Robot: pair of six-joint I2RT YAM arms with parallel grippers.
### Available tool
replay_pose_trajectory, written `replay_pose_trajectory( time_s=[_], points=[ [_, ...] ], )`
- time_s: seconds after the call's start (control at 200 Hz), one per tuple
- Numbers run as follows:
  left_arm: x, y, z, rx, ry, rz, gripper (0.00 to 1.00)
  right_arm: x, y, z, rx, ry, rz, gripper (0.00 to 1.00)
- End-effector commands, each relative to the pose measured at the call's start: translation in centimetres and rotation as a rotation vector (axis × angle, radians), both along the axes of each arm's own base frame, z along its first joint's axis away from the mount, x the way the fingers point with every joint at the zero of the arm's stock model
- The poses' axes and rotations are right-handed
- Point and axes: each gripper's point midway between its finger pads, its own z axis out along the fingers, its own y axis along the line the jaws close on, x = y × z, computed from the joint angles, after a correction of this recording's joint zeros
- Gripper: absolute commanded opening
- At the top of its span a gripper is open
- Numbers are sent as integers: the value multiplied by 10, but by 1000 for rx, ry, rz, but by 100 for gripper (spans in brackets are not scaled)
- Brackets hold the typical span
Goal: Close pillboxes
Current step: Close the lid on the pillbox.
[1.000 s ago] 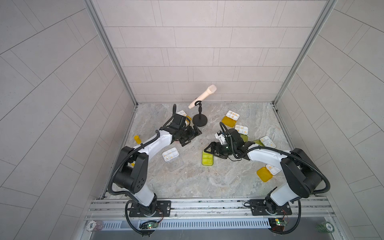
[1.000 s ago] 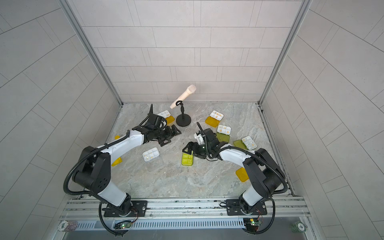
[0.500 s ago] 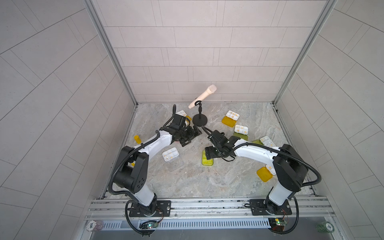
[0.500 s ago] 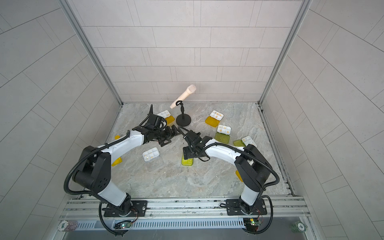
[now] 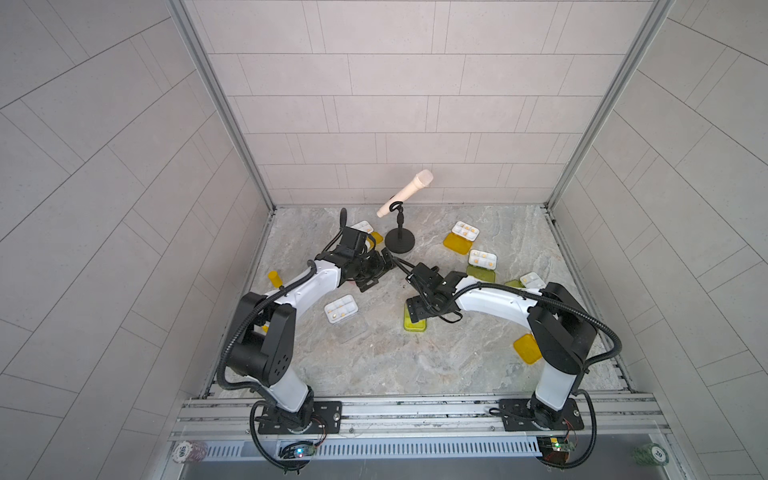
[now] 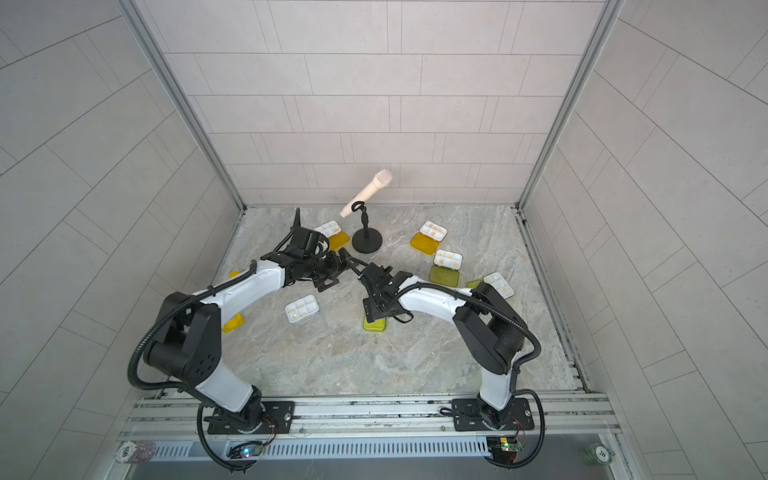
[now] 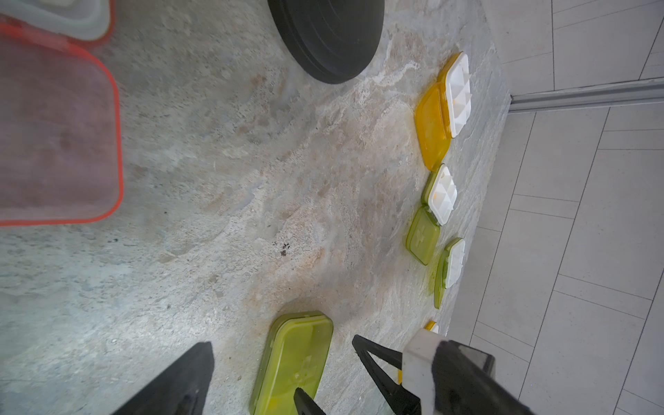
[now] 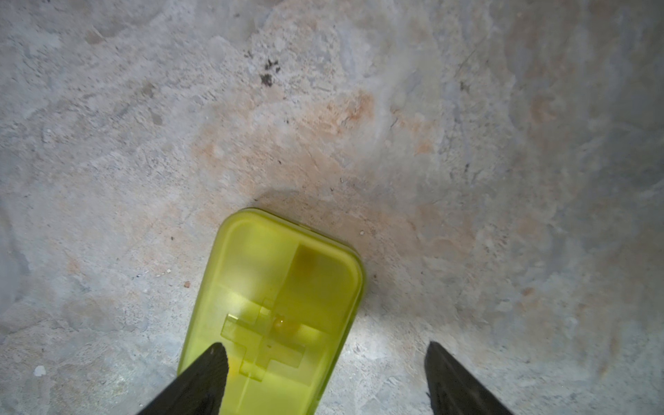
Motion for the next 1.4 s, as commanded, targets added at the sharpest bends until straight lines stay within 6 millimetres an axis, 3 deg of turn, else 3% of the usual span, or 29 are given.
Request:
replay_pose_trajectory(
  time_s=[0.0, 0.39, 0.776, 1.131, 1.391],
  points=[
    [-1, 2, -4, -5, 11, 9, 99, -1, -1, -2, -32, 3, 11, 87],
    [-1, 2, -5, -6, 14, 12, 99, -9, -5, -17, -45, 29, 8, 87],
    [0, 3, -5, -7, 11, 15, 99, -18, -23, -38, -109, 51, -15, 86],
    [4, 12, 4, -11, -10, 41, 99, -10, 8, -10, -57, -7, 9, 88],
    [9, 24, 16, -15, -44, 77, 99, -14, 20, -13, -38, -13, -31, 91]
  ],
)
